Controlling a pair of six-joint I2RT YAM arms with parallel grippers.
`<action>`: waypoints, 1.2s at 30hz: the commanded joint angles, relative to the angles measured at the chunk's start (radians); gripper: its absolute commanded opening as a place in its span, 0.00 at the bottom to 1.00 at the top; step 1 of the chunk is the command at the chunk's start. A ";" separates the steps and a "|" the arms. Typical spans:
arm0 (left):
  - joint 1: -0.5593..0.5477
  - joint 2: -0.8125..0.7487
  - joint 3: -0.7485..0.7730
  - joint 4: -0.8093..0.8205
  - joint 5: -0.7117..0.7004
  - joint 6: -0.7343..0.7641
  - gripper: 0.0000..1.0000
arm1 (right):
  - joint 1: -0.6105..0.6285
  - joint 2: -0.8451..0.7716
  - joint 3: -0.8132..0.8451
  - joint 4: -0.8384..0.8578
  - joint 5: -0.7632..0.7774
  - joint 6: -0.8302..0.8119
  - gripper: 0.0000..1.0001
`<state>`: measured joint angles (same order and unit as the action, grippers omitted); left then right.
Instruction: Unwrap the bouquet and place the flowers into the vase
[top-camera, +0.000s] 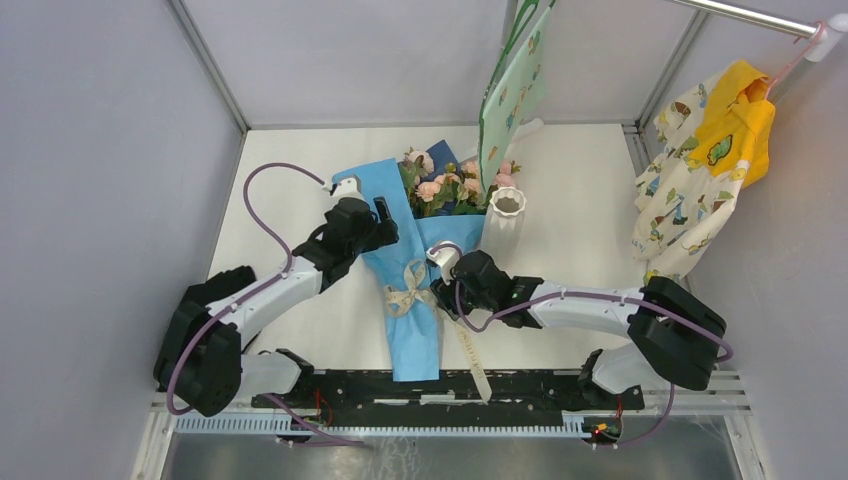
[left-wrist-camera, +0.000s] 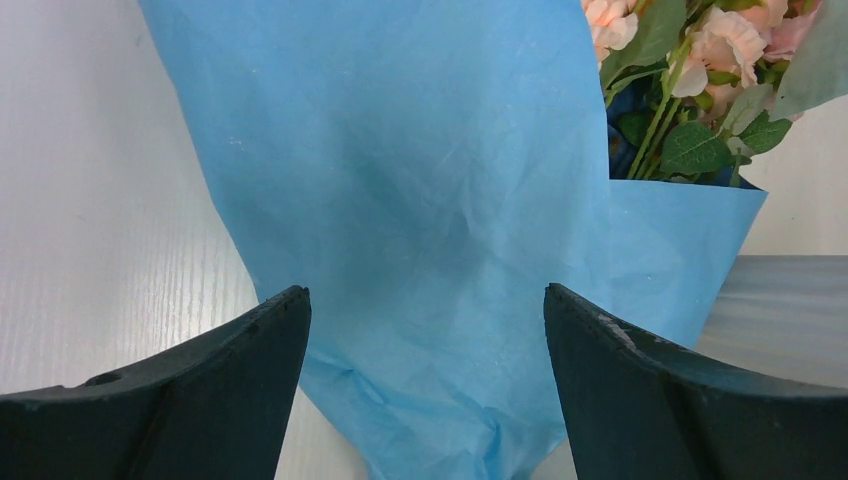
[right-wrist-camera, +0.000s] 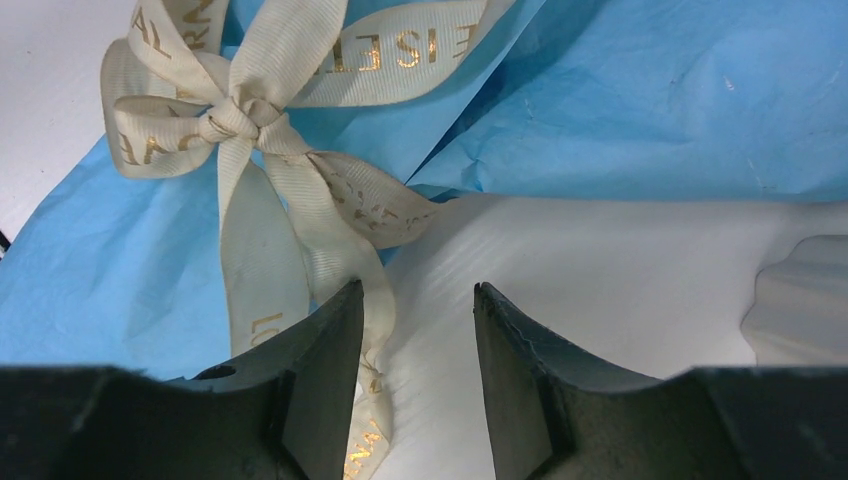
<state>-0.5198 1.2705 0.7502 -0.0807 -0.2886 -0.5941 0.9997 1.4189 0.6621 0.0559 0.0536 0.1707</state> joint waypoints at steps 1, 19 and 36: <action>-0.010 -0.024 -0.012 0.062 -0.035 0.017 0.91 | 0.004 0.018 0.001 0.077 -0.017 0.028 0.50; -0.017 0.029 -0.051 0.076 -0.063 -0.007 0.91 | 0.031 -0.093 -0.071 0.073 -0.105 0.091 0.57; -0.023 0.032 -0.053 0.076 -0.069 -0.010 0.91 | 0.029 0.017 -0.099 0.150 -0.012 0.046 0.57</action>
<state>-0.5362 1.3025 0.6964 -0.0498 -0.3244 -0.5949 1.0267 1.4139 0.5789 0.1268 0.0307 0.2192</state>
